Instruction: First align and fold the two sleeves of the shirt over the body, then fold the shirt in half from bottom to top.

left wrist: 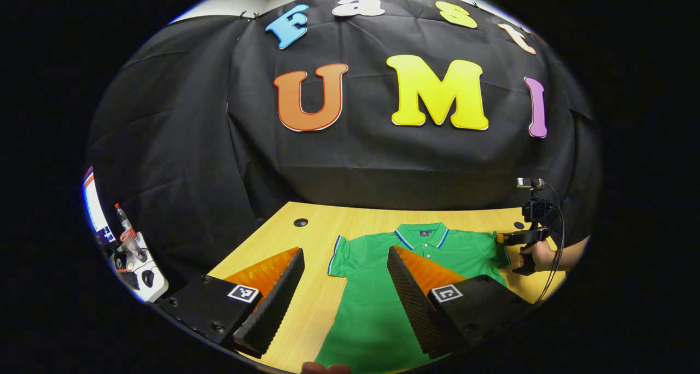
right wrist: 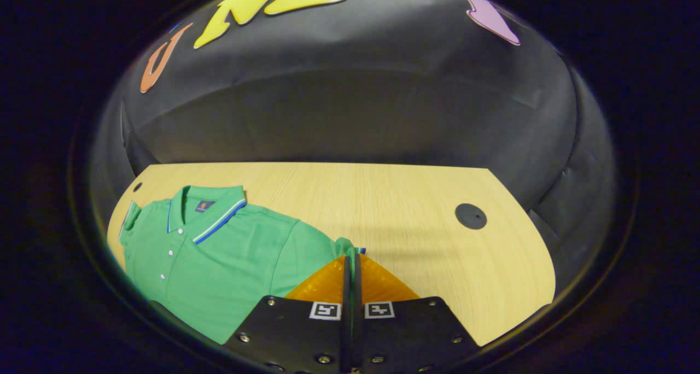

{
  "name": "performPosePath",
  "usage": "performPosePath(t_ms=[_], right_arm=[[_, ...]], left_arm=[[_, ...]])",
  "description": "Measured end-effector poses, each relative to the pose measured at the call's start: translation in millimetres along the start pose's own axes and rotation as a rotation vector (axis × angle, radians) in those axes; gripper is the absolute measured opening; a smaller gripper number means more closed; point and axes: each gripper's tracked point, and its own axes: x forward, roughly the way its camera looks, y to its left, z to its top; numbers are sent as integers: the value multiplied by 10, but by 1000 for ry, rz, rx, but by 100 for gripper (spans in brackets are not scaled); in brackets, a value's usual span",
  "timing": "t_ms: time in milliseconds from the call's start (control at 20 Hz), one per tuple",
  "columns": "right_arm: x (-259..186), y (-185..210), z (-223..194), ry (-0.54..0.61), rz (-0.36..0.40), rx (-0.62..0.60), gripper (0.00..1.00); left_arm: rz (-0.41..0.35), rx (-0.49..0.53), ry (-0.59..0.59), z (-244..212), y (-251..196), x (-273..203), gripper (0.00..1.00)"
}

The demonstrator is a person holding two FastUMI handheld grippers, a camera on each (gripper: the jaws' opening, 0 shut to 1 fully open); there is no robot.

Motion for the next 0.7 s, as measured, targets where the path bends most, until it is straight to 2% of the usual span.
performPosePath(t_ms=[350,700], right_arm=[[-288,192,275,-35,-4,-4,1],[-544,666,501,-64,19,-41,1]], left_arm=[[6,-34,-25,0,140,-39,98],[35,-100,-58,13,507,-106,98]])
